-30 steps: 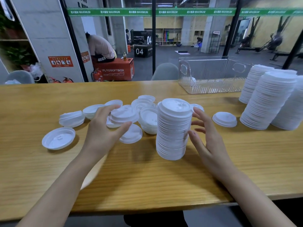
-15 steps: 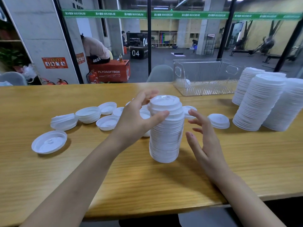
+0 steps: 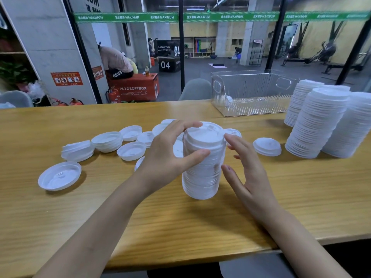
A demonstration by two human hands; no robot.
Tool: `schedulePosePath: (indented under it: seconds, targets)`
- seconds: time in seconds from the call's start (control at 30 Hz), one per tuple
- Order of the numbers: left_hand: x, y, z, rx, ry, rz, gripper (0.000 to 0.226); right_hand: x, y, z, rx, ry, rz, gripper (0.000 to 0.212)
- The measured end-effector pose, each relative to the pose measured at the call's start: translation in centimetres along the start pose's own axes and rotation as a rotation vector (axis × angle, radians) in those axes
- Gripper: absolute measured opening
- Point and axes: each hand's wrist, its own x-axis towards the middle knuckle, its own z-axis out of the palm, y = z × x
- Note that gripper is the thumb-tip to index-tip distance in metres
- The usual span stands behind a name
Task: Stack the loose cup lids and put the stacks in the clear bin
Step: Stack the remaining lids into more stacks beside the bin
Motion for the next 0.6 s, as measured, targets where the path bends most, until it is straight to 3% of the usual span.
schedulePosePath:
  seconds: [0.17, 0.3, 0.47, 0.6]
  targets:
    - [-0.3, -0.5, -0.6, 0.003, 0.042, -0.021, 0.062, 0.0, -0.1, 0.0, 0.004, 0.005, 0.005, 0.049]
    - [-1.3, -3.0, -2.8, 0.072, 0.134, -0.109, 0.049, -0.1, 0.0, 0.0, 0.008, 0.021, 0.011, 0.049]
    - [-4.1, -8.3, -4.8, 0.520, 0.088, -0.183, 0.058, -0.1, 0.2, 0.1, 0.020, 0.025, 0.019, 0.051]
    - [-5.4, -9.2, -4.9, 0.741, -0.060, -0.290, 0.086, -0.1, 0.1, 0.1, 0.018, 0.024, 0.018, 0.052]
